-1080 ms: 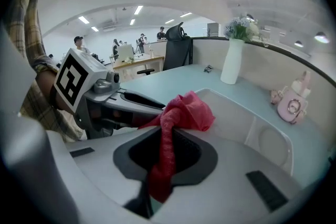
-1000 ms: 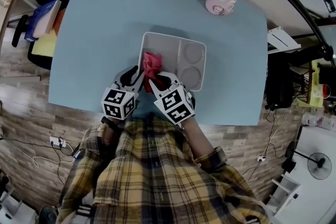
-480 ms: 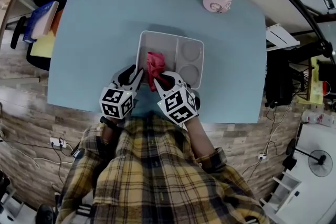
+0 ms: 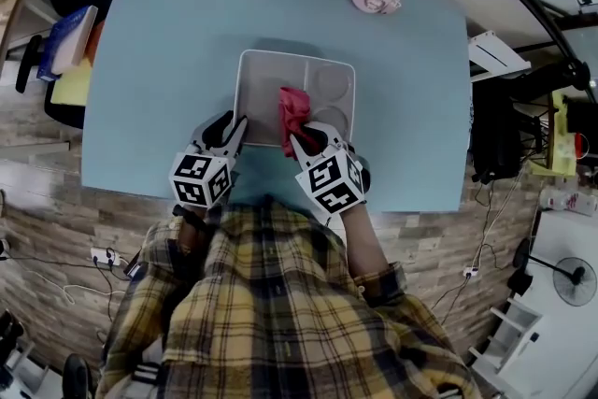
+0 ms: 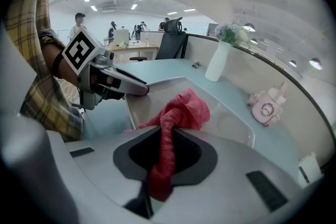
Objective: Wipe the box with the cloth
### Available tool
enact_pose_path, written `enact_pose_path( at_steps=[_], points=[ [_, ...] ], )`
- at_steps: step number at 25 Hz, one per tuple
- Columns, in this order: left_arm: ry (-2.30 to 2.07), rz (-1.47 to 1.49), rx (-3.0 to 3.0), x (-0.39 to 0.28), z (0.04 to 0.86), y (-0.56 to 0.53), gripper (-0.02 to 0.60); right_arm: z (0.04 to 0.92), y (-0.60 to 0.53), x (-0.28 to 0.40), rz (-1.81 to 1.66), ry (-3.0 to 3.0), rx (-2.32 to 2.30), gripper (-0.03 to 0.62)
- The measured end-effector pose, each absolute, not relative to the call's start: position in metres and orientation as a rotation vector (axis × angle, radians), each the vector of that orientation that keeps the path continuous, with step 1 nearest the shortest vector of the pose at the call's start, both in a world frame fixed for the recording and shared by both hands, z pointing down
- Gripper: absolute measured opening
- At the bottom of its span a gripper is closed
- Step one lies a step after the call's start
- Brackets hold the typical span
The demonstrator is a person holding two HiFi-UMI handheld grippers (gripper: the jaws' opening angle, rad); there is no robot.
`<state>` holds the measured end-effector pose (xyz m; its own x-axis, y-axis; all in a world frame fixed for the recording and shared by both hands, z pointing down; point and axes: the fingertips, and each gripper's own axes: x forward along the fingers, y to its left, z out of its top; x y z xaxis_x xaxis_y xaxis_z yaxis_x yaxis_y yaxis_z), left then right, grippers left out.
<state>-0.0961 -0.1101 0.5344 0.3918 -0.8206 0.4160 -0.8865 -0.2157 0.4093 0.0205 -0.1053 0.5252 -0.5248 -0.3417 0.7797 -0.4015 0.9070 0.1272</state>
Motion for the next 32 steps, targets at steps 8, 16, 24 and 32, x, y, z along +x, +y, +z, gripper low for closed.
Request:
enact_pose_path(
  at_steps=[8, 16, 24, 32],
  points=[
    [-1.476, 0.160, 2.056, -0.094, 0.534, -0.109, 0.126, 0.520, -0.108, 0.051, 0.071, -2.137, 0.590, 0.054],
    [-1.505, 0.155, 2.045, -0.095, 0.534, -0.109, 0.126, 0.526, -0.119, 0.104, 0.119, -2.070, 0.684, 0.054],
    [-1.548, 0.140, 2.024, -0.095, 0.534, -0.109, 0.126, 0.521, -0.123, 0.133, 0.113, -2.043, 0.736, 0.054],
    [-1.623, 0.141, 1.977, -0.095, 0.532, -0.107, 0.124, 0.526, -0.126, 0.164, 0.201, -2.080, 0.793, 0.054]
  ],
)
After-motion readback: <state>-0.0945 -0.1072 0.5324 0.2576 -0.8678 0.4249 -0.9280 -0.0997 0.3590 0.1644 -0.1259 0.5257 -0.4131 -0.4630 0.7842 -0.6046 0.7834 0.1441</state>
